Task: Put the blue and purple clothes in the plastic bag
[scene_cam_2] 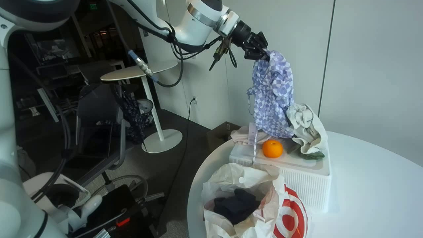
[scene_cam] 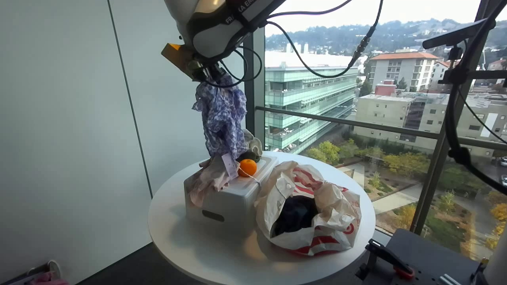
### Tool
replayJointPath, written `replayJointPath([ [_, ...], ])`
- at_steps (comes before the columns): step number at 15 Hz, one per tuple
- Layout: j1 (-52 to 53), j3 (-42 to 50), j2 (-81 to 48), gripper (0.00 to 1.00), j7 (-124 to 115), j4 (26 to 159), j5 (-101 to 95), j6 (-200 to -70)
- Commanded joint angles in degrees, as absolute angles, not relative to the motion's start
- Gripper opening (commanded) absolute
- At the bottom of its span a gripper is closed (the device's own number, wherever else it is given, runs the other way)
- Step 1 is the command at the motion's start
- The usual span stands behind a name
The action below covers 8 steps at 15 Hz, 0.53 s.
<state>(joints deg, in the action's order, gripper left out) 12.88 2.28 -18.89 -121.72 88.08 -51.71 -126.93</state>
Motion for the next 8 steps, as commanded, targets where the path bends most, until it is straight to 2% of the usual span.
replayJointPath([
  [1,12.72,2.18,-16.2,0.03,-125.15,86.68,-54.75,-125.49],
  [8,11.28,1.21,-9.8,0.03,-126.35,87.92,-55.8,-119.56],
])
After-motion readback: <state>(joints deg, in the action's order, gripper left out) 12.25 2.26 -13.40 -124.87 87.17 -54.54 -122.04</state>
